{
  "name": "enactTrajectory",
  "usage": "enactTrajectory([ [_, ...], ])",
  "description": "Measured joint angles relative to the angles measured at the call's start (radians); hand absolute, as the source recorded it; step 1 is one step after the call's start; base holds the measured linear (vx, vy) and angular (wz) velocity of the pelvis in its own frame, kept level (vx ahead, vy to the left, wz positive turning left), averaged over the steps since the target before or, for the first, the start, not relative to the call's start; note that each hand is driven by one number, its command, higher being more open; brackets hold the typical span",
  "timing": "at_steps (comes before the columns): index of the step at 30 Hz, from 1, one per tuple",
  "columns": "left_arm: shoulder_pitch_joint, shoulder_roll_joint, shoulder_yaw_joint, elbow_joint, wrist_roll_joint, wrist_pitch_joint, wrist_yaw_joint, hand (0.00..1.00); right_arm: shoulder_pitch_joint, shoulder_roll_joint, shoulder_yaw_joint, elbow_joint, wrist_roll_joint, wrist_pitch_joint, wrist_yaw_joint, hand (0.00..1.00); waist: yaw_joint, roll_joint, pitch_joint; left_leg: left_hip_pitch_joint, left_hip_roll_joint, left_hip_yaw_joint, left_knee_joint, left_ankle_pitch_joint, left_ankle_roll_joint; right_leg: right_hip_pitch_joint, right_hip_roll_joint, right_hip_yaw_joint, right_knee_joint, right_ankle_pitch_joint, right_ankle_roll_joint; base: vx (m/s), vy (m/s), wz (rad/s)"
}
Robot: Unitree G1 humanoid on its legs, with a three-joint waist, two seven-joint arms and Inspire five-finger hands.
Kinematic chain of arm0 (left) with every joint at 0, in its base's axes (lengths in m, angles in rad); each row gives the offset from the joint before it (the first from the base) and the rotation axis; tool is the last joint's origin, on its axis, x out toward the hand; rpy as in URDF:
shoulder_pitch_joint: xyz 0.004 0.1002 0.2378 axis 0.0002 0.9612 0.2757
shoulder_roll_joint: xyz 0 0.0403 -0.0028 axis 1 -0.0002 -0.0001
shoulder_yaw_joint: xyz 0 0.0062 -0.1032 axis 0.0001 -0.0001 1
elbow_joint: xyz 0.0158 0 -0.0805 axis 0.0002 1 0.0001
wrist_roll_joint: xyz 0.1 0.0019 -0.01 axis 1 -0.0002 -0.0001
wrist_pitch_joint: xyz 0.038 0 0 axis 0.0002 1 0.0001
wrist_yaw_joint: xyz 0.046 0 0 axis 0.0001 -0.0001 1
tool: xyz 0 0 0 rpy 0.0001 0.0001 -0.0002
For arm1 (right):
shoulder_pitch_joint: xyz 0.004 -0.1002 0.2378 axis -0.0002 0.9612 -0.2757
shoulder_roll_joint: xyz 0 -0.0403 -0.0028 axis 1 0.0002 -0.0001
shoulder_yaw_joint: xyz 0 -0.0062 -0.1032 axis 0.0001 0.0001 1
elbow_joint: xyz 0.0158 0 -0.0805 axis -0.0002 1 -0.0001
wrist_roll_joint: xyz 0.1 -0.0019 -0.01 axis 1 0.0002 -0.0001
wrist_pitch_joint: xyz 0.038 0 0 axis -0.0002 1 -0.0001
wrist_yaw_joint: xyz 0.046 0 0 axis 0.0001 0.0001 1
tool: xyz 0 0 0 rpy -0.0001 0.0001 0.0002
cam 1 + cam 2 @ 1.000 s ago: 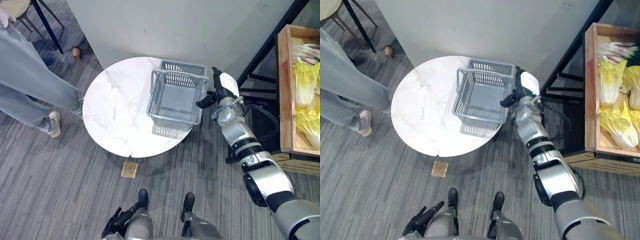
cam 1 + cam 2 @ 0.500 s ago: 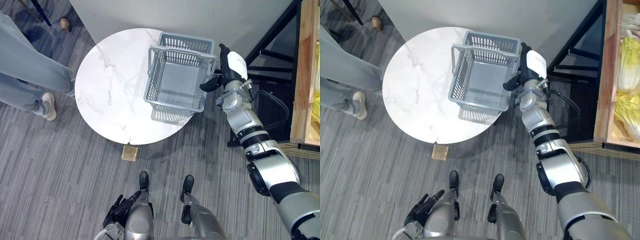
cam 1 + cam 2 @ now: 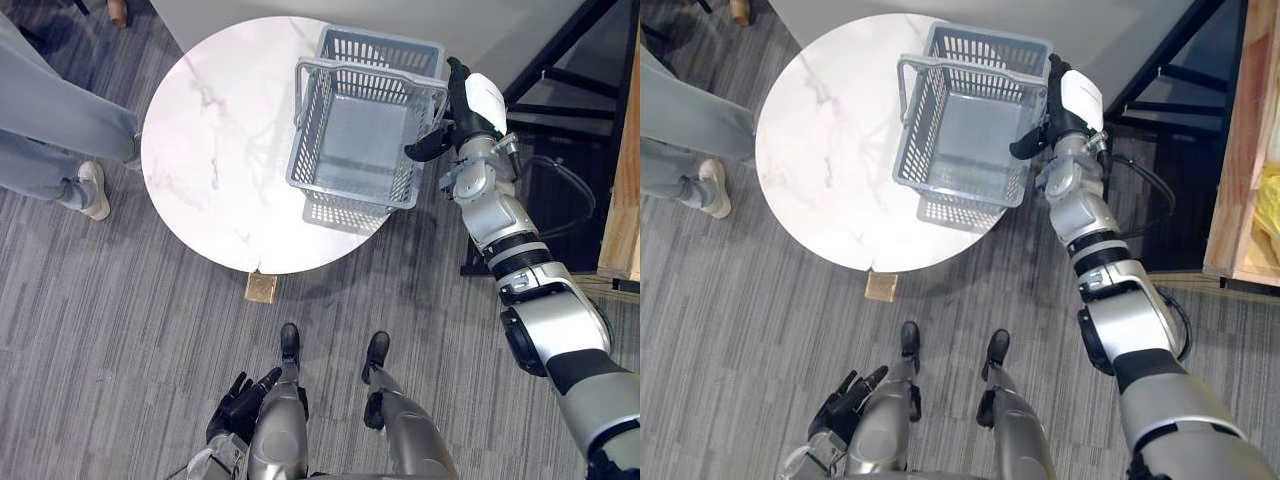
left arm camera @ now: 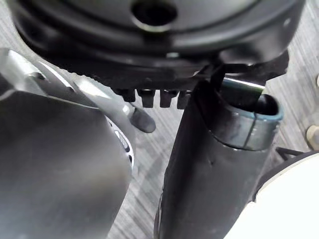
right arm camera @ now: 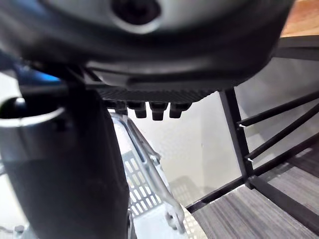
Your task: Pick vegetable in the basket
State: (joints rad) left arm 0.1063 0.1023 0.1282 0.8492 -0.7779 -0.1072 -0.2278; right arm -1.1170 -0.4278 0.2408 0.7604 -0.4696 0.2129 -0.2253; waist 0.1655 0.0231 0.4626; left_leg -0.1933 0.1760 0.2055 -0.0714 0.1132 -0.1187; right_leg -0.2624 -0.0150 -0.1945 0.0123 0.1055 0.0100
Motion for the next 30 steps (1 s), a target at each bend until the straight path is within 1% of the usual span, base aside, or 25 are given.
enactTrajectory([
  [1,0.000,0.001,0.000,0.000,0.000,-0.002,0.000,1.00,-0.008,-0.011,0.014,0.000,-0.001,0.001,0.015,1.00,0.000,0.001,0.001,-0.002,0.000,0.000,0.001,0.000,0.000,0.000,0.000,0.000,0.000,0.000,0.000,0.00,0.000,0.00],
  [2,0.000,0.003,-0.001,0.000,0.000,-0.004,-0.003,1.00,-0.012,-0.019,0.022,0.000,-0.005,0.001,0.035,0.00,0.000,0.002,0.002,-0.003,0.000,0.000,0.001,0.000,0.000,0.000,0.000,0.000,0.001,-0.001,-0.001,0.00,0.000,0.00],
  [4,0.000,0.005,-0.005,0.000,0.000,-0.007,-0.008,1.00,-0.013,-0.026,0.030,0.000,-0.010,0.000,0.052,0.00,0.000,0.002,0.002,-0.003,0.001,0.000,0.001,0.000,0.000,0.000,0.001,0.000,0.001,-0.003,-0.002,0.00,0.000,0.00],
  [8,0.000,0.010,-0.037,0.000,0.000,-0.024,-0.017,1.00,-0.030,-0.050,0.064,0.000,-0.103,-0.003,0.102,0.00,-0.001,0.003,0.002,-0.004,0.002,-0.001,0.001,0.000,0.000,-0.001,0.002,-0.001,0.000,-0.003,-0.002,0.00,0.000,0.00],
  [10,0.000,0.009,-0.045,0.000,0.000,-0.025,-0.019,1.00,-0.035,-0.054,0.068,0.000,-0.141,-0.003,0.114,0.00,-0.001,0.003,0.002,-0.004,0.002,-0.001,0.000,0.000,0.000,-0.002,0.001,-0.001,0.000,-0.003,-0.002,0.00,0.000,0.00],
  [13,0.000,0.009,-0.044,0.001,0.000,-0.032,-0.021,1.00,-0.051,-0.074,0.108,-0.003,-0.199,-0.005,0.129,0.00,-0.001,0.003,0.002,-0.006,0.002,-0.001,0.000,0.000,0.000,-0.005,0.002,-0.001,-0.001,-0.003,-0.002,0.00,0.000,0.00],
  [18,0.000,0.009,-0.044,0.001,0.001,-0.044,-0.026,1.00,-0.067,-0.075,0.173,-0.003,-0.206,-0.010,0.146,0.00,0.002,0.003,0.002,-0.001,0.002,-0.001,0.000,0.001,0.000,-0.004,0.001,-0.001,0.000,-0.003,-0.002,0.00,0.000,0.00],
  [21,0.000,0.009,-0.044,0.001,0.001,-0.044,-0.037,1.00,-0.068,-0.067,0.174,0.000,-0.203,-0.012,0.173,0.00,0.004,0.003,0.002,0.005,0.002,0.000,0.000,0.001,0.001,0.001,0.000,0.000,0.000,-0.003,-0.002,0.00,0.000,0.00],
  [26,0.000,0.006,-0.044,0.004,0.003,-0.043,-0.043,1.00,-0.053,-0.044,0.174,0.025,-0.181,-0.040,0.194,0.00,0.005,0.005,-0.002,0.035,0.002,0.008,0.000,0.001,0.001,0.025,0.000,0.009,0.001,-0.003,-0.002,-0.01,0.003,-0.04],
  [27,0.000,0.005,-0.044,0.007,0.004,-0.043,-0.043,1.00,-0.042,-0.041,0.174,0.025,-0.170,-0.043,0.197,0.00,0.005,0.005,-0.005,0.042,0.002,0.009,0.000,0.001,0.001,0.032,0.001,0.010,0.001,-0.003,-0.002,-0.01,0.005,-0.05],
  [30,0.000,-0.006,-0.045,0.023,0.009,-0.042,-0.042,1.00,0.009,-0.005,0.174,0.025,-0.121,-0.068,0.224,0.00,0.005,0.006,-0.039,0.064,0.002,0.027,-0.005,0.001,0.001,0.042,0.003,0.025,0.001,-0.004,-0.003,-0.01,0.012,-0.14],
])
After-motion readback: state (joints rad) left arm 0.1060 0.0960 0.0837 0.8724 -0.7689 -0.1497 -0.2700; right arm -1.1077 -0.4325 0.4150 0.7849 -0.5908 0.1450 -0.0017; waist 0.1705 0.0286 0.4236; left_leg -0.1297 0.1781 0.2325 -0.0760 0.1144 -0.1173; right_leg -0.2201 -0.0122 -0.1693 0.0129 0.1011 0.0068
